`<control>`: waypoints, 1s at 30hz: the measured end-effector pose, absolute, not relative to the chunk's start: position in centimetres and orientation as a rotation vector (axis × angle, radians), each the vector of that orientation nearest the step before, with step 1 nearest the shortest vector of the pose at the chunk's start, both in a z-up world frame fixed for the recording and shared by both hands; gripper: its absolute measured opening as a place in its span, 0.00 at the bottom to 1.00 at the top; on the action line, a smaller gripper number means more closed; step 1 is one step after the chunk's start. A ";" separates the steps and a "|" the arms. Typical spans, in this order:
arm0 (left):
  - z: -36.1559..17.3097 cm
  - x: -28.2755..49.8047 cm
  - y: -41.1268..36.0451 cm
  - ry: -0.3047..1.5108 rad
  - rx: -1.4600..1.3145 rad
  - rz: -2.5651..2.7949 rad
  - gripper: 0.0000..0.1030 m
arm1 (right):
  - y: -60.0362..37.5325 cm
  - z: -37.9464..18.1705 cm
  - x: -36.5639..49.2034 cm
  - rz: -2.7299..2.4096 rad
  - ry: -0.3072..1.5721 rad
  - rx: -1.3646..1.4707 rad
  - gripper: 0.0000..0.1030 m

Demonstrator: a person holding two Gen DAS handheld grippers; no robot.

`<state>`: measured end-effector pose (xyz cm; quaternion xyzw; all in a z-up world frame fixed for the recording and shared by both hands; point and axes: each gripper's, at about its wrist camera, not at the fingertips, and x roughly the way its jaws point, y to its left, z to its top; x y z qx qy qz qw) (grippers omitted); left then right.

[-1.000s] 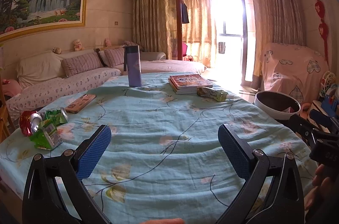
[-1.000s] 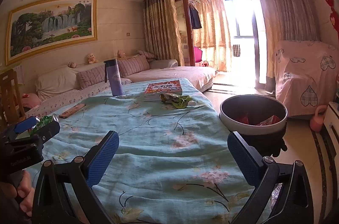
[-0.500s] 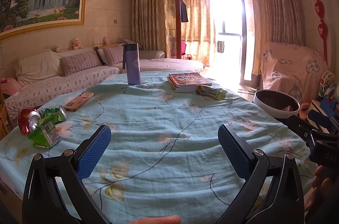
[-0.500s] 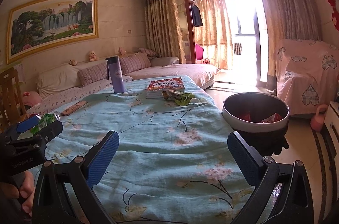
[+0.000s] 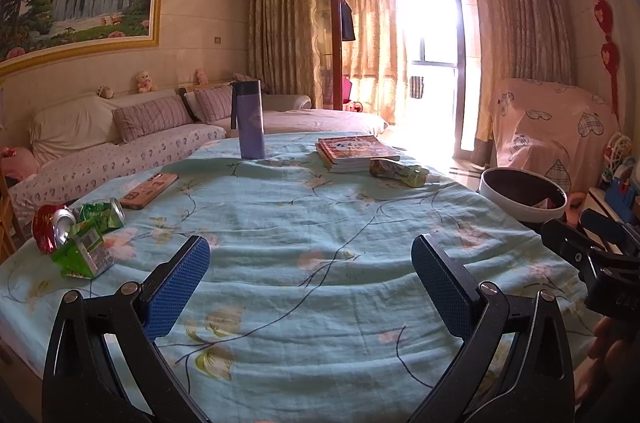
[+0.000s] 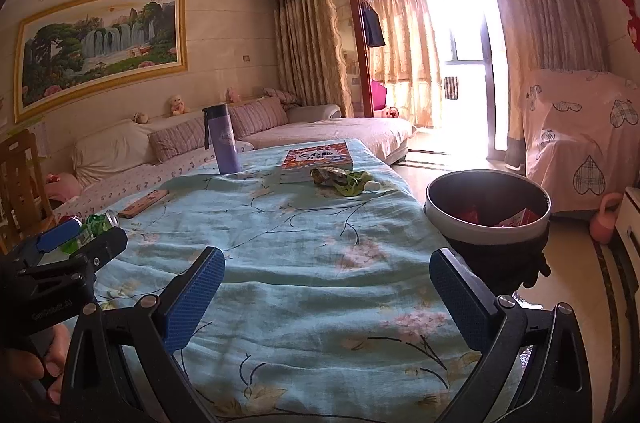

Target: Collect trash

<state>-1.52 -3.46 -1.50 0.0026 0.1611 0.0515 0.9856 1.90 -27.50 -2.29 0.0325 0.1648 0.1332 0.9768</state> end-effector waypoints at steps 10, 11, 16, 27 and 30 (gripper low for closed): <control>-1.7 -1.4 -3.4 0.329 0.004 0.105 1.00 | -27.5 -2.3 2.0 0.264 0.336 0.068 1.00; -1.7 -1.4 -3.4 0.329 0.004 0.104 1.00 | -27.5 -2.3 2.0 0.263 0.335 0.068 1.00; -1.7 -1.4 -3.4 0.328 0.007 0.105 1.00 | -27.5 -2.3 2.0 0.264 0.335 0.070 1.00; -1.3 -1.5 -3.8 0.320 0.020 0.101 1.00 | -27.7 -1.8 1.9 0.259 0.327 0.079 1.00; -1.2 -1.6 -3.9 0.316 0.022 0.100 1.00 | -27.7 -1.8 1.8 0.259 0.326 0.081 1.00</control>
